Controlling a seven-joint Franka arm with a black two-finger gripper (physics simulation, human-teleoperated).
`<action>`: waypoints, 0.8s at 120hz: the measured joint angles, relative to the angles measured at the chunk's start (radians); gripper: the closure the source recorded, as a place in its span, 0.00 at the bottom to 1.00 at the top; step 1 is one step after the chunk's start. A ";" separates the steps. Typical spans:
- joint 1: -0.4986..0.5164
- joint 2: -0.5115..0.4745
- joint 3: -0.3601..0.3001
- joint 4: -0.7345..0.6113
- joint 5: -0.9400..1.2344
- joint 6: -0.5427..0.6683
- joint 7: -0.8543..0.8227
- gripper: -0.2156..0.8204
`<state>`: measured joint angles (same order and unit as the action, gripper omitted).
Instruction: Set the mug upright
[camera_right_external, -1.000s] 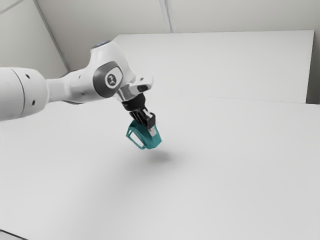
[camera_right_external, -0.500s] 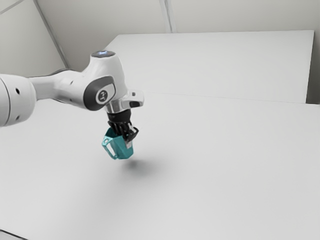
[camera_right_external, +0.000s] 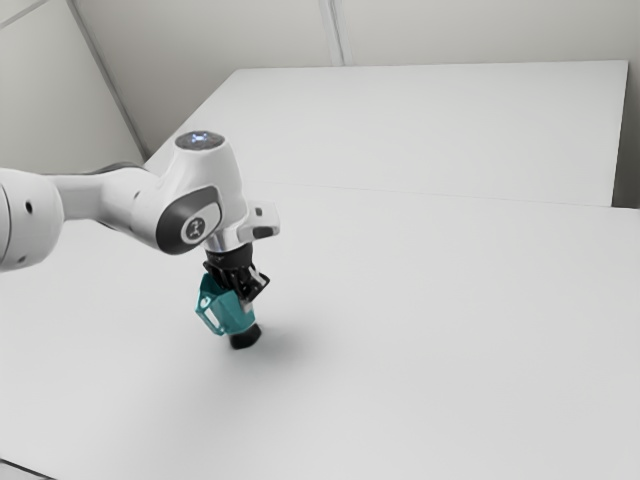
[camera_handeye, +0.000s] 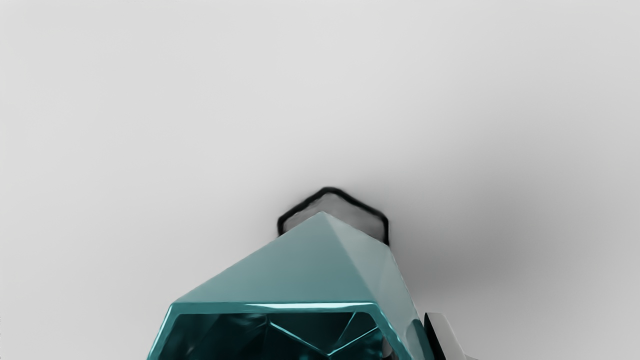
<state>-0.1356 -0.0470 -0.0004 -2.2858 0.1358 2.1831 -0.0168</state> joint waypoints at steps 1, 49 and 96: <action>0.000 0.000 0.000 -0.001 0.002 0.004 -0.002 0.96; 0.001 0.015 0.000 -0.040 0.053 0.138 -0.070 0.96; -0.002 0.051 0.002 -0.049 0.047 0.185 -0.108 0.89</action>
<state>-0.1377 0.0043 0.0014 -2.3351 0.1829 2.3678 -0.1253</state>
